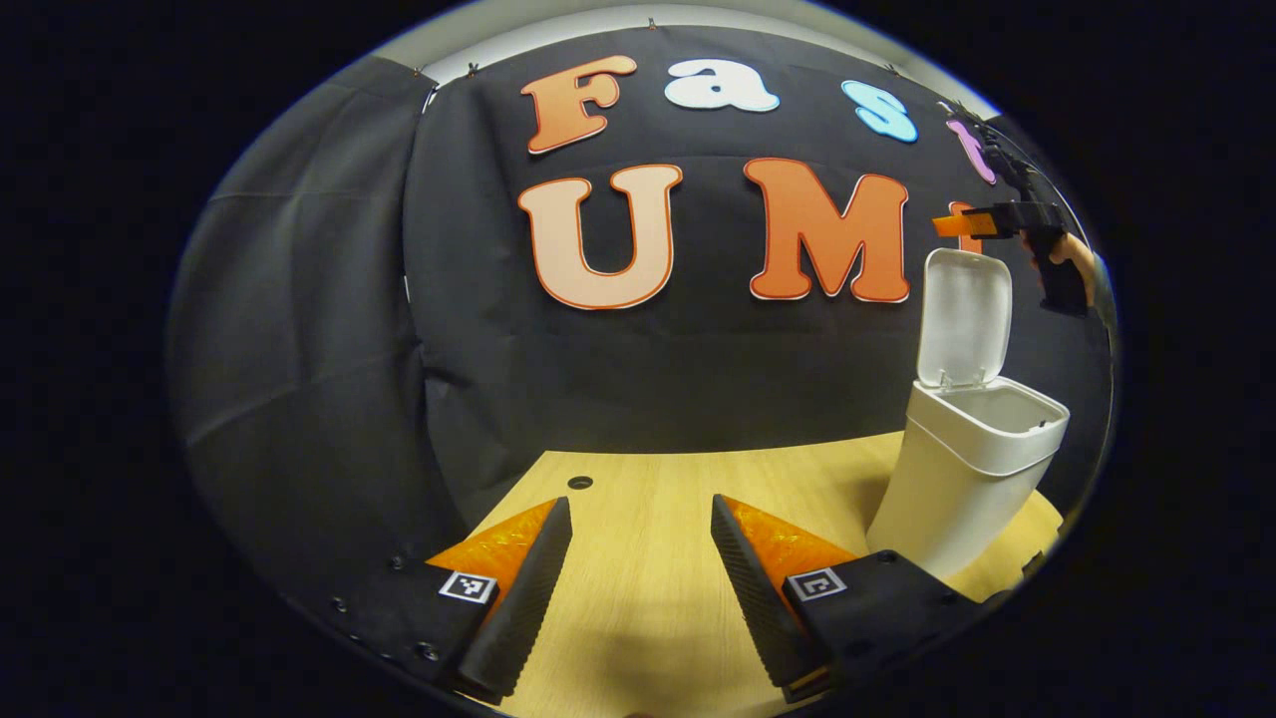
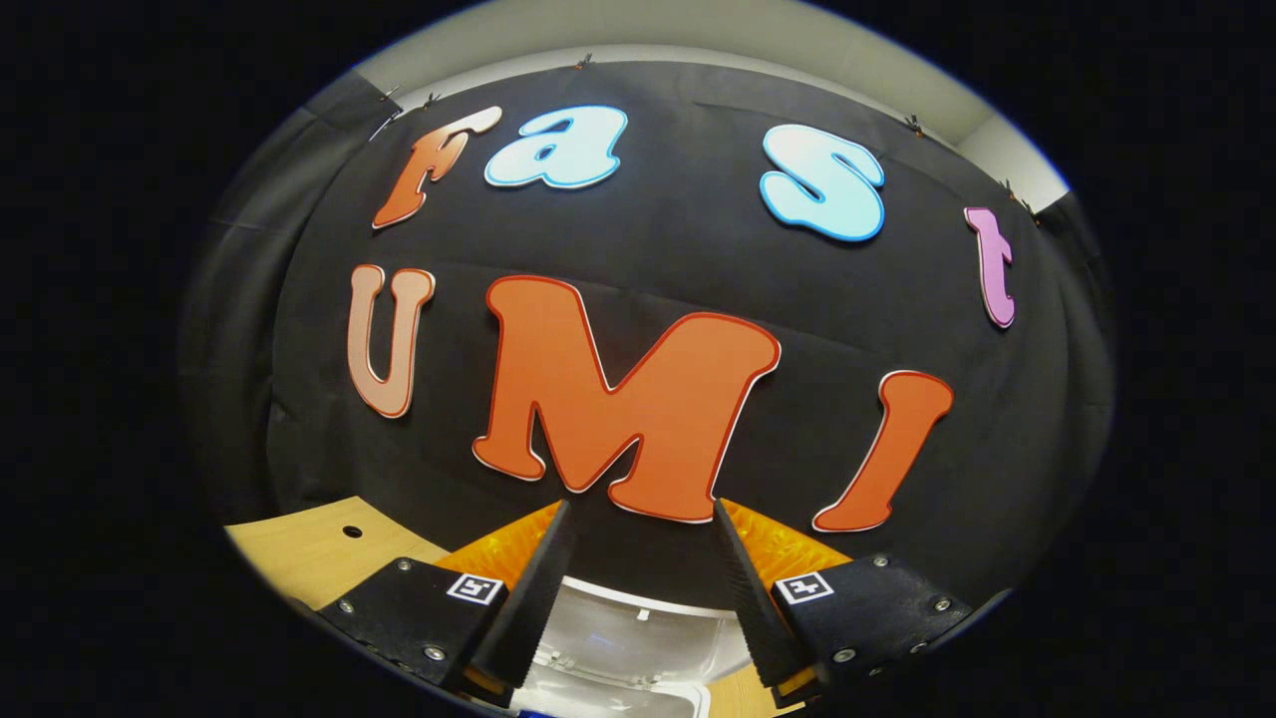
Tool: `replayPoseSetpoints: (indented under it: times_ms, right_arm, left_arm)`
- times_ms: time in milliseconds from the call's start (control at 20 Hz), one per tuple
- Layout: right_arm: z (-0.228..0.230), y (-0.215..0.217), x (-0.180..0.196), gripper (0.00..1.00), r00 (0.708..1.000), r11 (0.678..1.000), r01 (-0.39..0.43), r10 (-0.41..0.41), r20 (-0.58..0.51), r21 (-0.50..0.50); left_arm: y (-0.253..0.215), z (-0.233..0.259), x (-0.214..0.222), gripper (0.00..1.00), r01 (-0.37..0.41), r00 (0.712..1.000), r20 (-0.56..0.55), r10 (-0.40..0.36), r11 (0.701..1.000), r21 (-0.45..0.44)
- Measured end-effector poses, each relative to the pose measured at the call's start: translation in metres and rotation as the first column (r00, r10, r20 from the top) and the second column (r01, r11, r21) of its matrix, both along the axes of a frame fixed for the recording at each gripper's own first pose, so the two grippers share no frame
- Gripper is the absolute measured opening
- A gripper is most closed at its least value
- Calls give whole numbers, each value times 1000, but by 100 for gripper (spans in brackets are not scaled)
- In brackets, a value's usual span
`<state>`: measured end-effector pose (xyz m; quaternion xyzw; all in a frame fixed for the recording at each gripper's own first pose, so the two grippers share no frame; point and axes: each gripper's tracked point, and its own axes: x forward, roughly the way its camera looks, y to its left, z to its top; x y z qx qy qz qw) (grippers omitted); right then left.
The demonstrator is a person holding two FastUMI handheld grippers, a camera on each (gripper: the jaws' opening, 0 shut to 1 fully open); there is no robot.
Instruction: Press the lid of the desktop garbage bin to open it, pick up the crumpled paper on the desktop and throw it into the bin, then pick up the pop can on the desktop and drop it into the bin, and finally close the garbage bin lid.
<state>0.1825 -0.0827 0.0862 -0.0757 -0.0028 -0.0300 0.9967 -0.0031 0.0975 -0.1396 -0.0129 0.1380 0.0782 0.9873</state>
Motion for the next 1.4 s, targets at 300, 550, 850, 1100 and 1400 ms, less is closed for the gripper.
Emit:
replayPoseSetpoints:
  times_ms: [300,550,850,1100,1400]
  right_arm:
    - [-14,6,-18,84,1000,1000,-14,14,-19,13]
    - [-23,12,-44,84,999,998,-35,36,-25,49]
    - [-65,11,-68,84,990,994,-10,25,-139,106]
    - [-108,14,-87,84,969,990,12,23,-247,140]
    - [-146,21,-109,84,947,985,34,23,-322,171]
  left_arm:
    - [5,1,12,90,27,1000,-6,-27,1000,16]
    - [-19,7,41,90,106,994,10,-106,994,20]
    - [-43,5,53,91,179,984,10,-179,983,30]
    - [-55,4,57,91,213,977,1,-213,977,31]
    - [-72,4,55,91,249,969,-6,-249,968,37]
